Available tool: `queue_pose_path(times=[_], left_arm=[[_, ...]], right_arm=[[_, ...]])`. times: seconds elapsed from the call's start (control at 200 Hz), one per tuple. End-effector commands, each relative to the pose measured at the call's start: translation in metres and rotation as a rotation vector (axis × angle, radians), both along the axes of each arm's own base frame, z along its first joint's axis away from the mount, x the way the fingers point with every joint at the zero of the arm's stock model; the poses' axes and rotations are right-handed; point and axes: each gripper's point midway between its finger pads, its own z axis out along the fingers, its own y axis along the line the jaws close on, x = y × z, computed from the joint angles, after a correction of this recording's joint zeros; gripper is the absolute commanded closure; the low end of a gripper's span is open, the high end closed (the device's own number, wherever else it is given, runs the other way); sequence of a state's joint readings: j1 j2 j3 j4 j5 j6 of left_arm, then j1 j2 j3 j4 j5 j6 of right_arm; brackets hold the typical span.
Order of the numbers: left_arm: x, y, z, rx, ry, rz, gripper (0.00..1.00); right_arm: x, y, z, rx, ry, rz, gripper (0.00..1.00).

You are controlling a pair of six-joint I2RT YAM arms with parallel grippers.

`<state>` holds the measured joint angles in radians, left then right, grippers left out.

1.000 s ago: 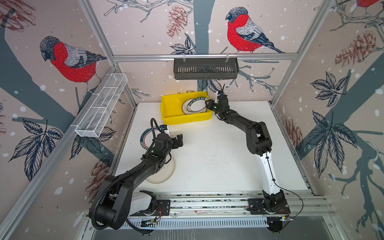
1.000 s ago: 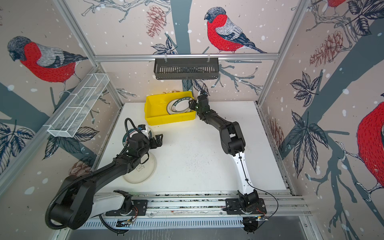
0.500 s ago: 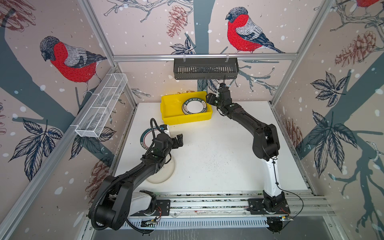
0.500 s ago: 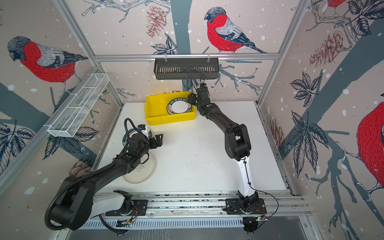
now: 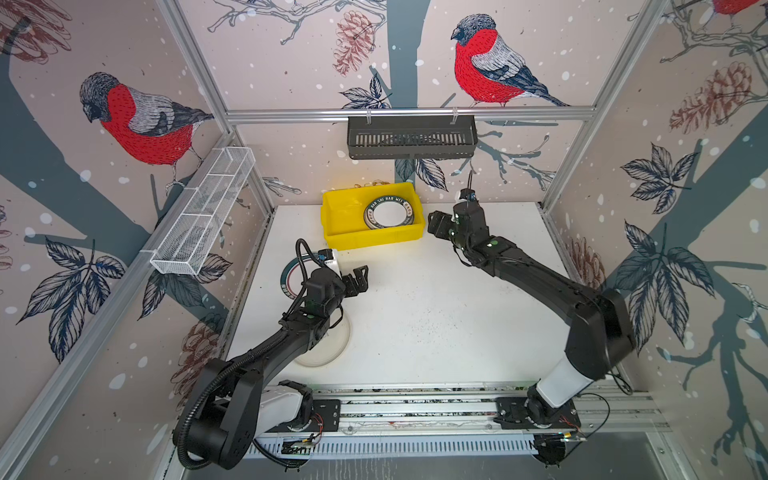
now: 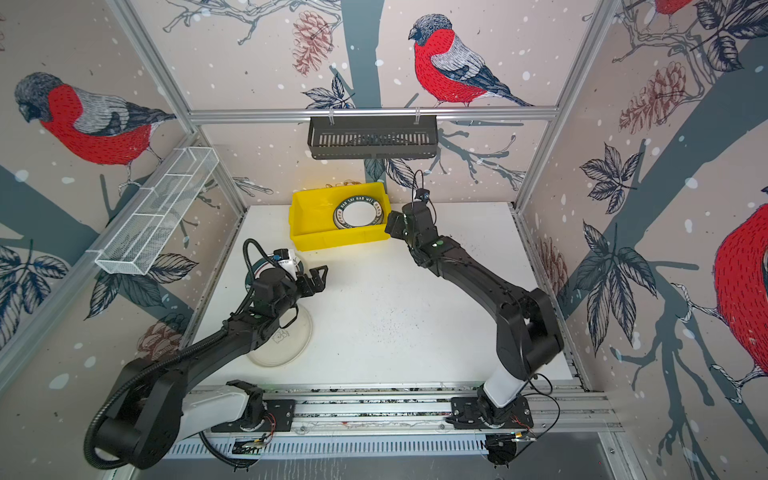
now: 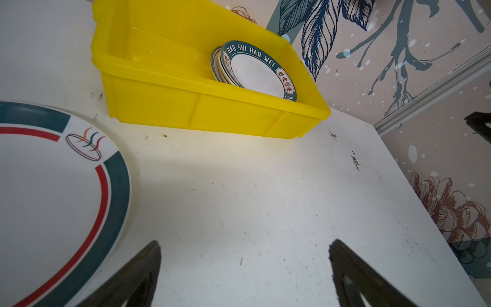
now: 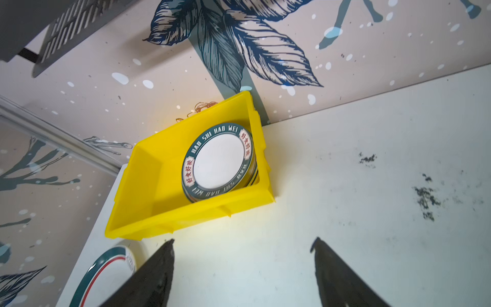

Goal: Place the plates into the plastic bin on the countertop
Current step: 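Withdraw the right gripper from the bin back over the table, then push the cream bear-print plate with the left gripper while the right gripper approaches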

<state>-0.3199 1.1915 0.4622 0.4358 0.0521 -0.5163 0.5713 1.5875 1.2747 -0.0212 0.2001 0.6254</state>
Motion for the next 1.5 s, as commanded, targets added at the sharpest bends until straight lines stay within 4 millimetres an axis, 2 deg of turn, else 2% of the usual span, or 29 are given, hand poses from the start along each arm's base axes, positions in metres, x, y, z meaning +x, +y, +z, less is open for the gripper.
queue_pose_path(times=[0.0, 0.125, 0.165, 0.175, 0.335, 0.49, 0.61, 0.826, 0.891, 1.086, 1.496], left_arm=[[0.002, -0.002, 0.007, -0.036, -0.017, 0.005, 0.02], [0.003, -0.006, 0.010, -0.044, -0.010, -0.006, 0.02], [0.004, -0.004, 0.010, -0.039, -0.006, 0.008, 0.02], [0.004, -0.003, 0.009, -0.036, -0.003, 0.011, 0.02], [0.003, 0.013, 0.003, -0.016, 0.013, 0.108, 0.02], [-0.007, 0.028, -0.007, -0.020, 0.086, 0.197, 0.02], [-0.022, 0.036, -0.022, -0.016, 0.185, 0.238, 0.02], [-0.052, 0.064, -0.054, 0.092, 0.382, 0.363, 0.02], [-0.057, 0.066, -0.061, 0.105, 0.416, 0.372, 0.02], [-0.060, 0.048, -0.087, 0.046, 0.498, 0.305, 0.02], [-0.050, 0.001, -0.103, 0.015, 0.520, 0.178, 0.02]], right_arm=[[-0.025, -0.017, 0.009, -0.004, -0.025, -0.034, 0.14], [-0.060, -0.045, 0.003, -0.002, -0.046, -0.066, 0.04], [-0.068, -0.052, -0.005, -0.011, -0.049, -0.070, 0.01], [-0.071, -0.055, -0.001, -0.003, -0.063, -0.071, 0.01], [-0.093, -0.076, 0.004, -0.079, -0.089, -0.087, 0.01], [-0.095, -0.093, -0.002, -0.199, -0.118, -0.116, 0.01], [-0.091, -0.092, -0.007, -0.239, -0.131, -0.092, 0.00], [-0.088, -0.083, -0.025, -0.243, -0.088, -0.022, 0.01], [-0.087, -0.084, -0.031, -0.246, -0.077, -0.019, 0.01], [-0.083, -0.089, -0.045, -0.256, -0.044, -0.025, 0.01], [-0.086, -0.101, -0.060, -0.232, -0.006, -0.043, 0.01]])
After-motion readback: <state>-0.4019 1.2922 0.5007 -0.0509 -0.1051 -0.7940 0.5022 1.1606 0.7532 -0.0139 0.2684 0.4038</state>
